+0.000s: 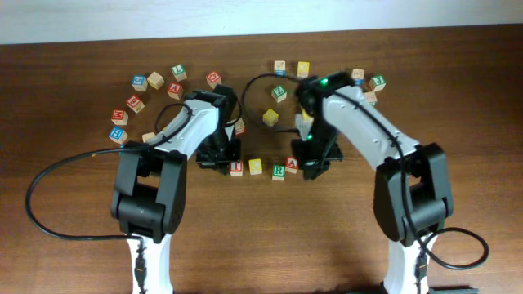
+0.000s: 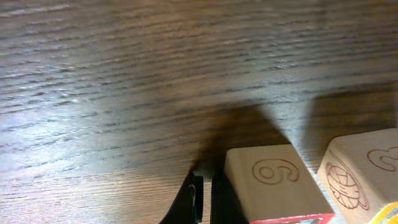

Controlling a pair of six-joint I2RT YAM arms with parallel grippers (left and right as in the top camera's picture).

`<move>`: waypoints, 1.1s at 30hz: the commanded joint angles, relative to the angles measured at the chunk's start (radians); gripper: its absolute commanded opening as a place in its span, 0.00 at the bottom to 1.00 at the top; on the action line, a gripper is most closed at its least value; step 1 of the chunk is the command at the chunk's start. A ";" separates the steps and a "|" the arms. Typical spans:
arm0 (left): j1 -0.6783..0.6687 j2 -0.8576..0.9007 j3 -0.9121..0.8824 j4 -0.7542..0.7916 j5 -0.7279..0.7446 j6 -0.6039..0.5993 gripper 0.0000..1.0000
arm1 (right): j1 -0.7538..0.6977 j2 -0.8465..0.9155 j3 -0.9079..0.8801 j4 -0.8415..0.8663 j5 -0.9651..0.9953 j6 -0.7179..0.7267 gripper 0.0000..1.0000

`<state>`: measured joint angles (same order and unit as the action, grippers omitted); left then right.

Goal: Spell out ICRA

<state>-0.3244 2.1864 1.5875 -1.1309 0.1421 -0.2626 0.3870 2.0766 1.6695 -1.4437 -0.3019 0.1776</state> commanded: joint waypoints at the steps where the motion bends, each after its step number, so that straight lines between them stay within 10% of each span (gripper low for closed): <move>1: 0.090 0.013 -0.003 -0.003 -0.007 -0.014 0.00 | 0.103 -0.023 -0.038 0.067 -0.001 0.120 0.04; 11: 0.282 0.013 -0.003 -0.052 -0.005 -0.014 0.00 | 0.249 -0.023 -0.094 0.222 0.214 0.506 0.04; 33: 0.297 0.013 -0.003 -0.063 -0.008 -0.014 0.00 | 0.253 -0.022 -0.233 0.521 0.270 0.376 0.04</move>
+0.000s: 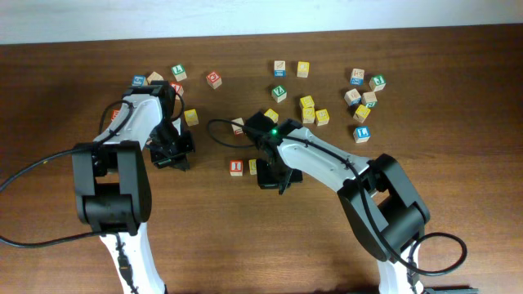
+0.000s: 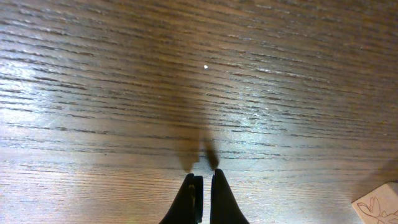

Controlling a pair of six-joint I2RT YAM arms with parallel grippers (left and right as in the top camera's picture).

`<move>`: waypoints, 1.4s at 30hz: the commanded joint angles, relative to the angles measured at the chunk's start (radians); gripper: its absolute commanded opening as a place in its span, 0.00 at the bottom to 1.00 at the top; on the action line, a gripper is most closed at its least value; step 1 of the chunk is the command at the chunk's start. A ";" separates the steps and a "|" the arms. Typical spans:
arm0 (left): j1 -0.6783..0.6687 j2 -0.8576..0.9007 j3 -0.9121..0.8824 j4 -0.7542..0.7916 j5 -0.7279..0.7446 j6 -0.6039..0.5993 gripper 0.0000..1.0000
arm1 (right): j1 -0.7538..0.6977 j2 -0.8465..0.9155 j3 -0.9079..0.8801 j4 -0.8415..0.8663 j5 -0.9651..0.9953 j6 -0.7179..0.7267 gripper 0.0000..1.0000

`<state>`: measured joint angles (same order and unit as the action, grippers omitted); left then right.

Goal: Spell out ICRA

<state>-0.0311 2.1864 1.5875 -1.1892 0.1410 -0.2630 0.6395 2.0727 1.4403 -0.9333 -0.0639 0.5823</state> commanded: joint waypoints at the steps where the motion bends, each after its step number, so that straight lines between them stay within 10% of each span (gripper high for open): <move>1: 0.003 0.013 -0.003 -0.005 -0.006 -0.013 0.00 | 0.001 -0.018 -0.004 0.014 0.032 -0.029 0.04; 18: -0.069 0.013 -0.003 0.008 0.055 -0.047 0.00 | -0.222 -0.050 0.309 -0.411 0.024 -0.195 0.05; 27: -0.166 0.013 -0.003 0.061 0.092 -0.089 0.00 | -0.332 -0.050 -0.053 -0.055 -0.171 -0.227 0.04; 42: -0.210 0.013 -0.003 0.093 0.137 -0.111 0.00 | -0.246 -0.050 -0.069 0.117 -0.172 -0.227 0.05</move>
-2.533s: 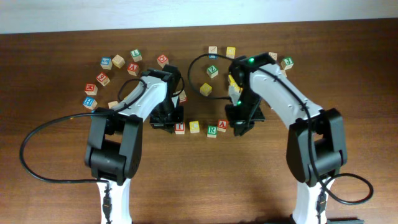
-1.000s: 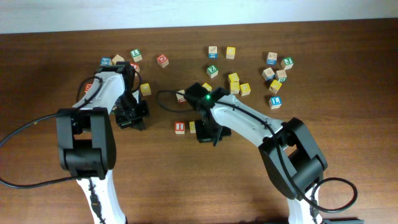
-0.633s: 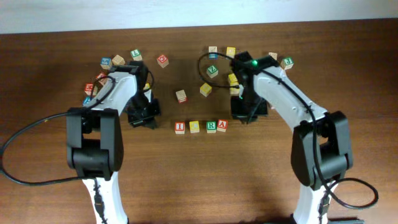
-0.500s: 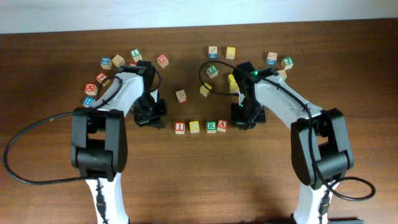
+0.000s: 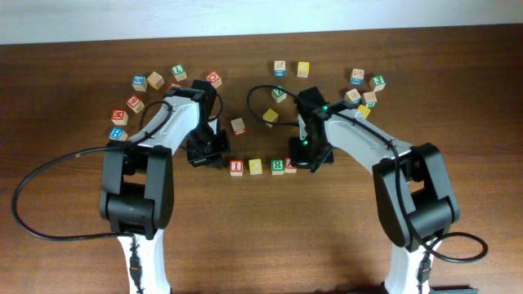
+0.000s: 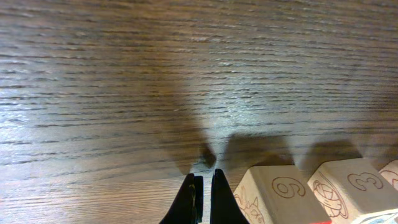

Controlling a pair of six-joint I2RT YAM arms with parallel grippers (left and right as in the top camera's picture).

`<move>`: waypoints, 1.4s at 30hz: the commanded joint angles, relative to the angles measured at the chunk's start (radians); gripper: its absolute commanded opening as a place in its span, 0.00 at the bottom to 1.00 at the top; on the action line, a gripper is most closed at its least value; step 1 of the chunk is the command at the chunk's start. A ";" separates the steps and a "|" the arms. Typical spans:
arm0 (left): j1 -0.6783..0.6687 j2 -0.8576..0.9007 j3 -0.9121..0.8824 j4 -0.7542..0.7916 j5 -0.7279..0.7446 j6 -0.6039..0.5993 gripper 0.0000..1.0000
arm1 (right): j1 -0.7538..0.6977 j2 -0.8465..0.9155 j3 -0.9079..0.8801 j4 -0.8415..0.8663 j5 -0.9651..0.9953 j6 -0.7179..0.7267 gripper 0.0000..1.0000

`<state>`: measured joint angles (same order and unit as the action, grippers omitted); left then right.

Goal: Spell out ICRA

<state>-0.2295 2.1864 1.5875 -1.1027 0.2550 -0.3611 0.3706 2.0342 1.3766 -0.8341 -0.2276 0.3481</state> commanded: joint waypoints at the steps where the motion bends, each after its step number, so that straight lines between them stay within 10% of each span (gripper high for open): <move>1: -0.017 0.013 -0.003 0.006 0.023 -0.013 0.00 | 0.029 -0.012 -0.005 0.021 -0.008 0.008 0.04; 33: -0.085 0.013 0.004 0.062 0.033 -0.027 0.00 | 0.057 -0.013 0.003 0.000 0.029 0.105 0.04; 42: 0.083 0.013 0.127 -0.110 -0.145 -0.028 0.00 | 0.006 -0.013 0.348 -0.243 0.109 0.048 0.04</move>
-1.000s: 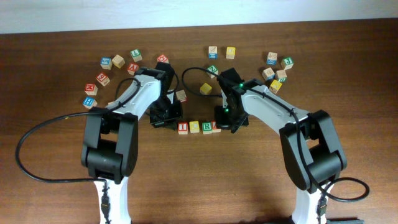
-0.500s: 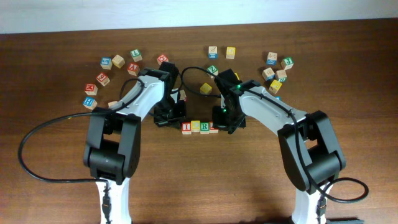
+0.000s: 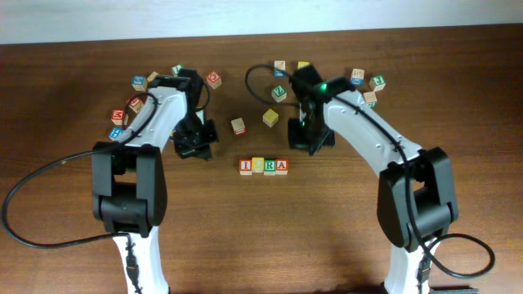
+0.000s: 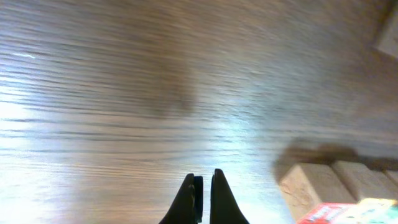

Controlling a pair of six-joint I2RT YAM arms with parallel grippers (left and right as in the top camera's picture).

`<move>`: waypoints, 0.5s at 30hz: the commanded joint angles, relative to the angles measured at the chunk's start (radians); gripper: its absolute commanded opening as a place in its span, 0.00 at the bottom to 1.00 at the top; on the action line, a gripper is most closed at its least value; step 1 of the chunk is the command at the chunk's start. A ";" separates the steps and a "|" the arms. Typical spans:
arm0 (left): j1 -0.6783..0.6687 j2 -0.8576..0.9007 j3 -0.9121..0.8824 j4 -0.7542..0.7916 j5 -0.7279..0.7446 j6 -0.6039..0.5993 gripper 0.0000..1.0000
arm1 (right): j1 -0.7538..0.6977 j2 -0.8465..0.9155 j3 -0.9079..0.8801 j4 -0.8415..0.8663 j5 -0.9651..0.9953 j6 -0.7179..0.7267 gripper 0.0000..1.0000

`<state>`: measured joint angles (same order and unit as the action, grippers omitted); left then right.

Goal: Spell out ICRA

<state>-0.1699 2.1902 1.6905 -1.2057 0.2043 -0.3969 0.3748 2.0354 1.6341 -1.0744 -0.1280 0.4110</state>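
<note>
Four blocks reading I, C, R and A lie side by side in a tight row at the table's middle. My left gripper sits left of and behind the row, apart from it. In the left wrist view the left gripper is shut with nothing between its fingers, and the row's left end shows at lower right. My right gripper is behind the row's right end, clear of the A; its jaws are hidden under the arm.
Two loose blocks lie just behind the row, between the arms. Several more blocks curve round the back left and back right. Cables loop beside both arm bases.
Both grippers stood at the ends of the row, which had gaps between its blocks. Now the four blocks touch in a tight row, and both grippers are farther back, off it.
At first the grippers flanked a loosely spaced I, C, R, A row. Then the left gripper was out to the left and the right arm lay over the row. Then both flanked the row again. Now the row is closed up and both grippers are clear of it.
</note>
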 commanded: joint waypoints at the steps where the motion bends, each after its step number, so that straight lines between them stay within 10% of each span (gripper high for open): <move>1: 0.043 0.009 0.024 -0.003 -0.097 0.007 0.00 | 0.012 -0.014 0.105 0.026 -0.021 -0.014 0.04; 15: 0.176 0.009 0.011 -0.004 -0.127 -0.009 0.00 | 0.203 0.135 0.103 0.253 -0.044 0.077 0.04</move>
<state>-0.0017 2.1902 1.6966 -1.2083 0.0978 -0.3977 0.5571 2.1345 1.7264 -0.8215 -0.1745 0.4751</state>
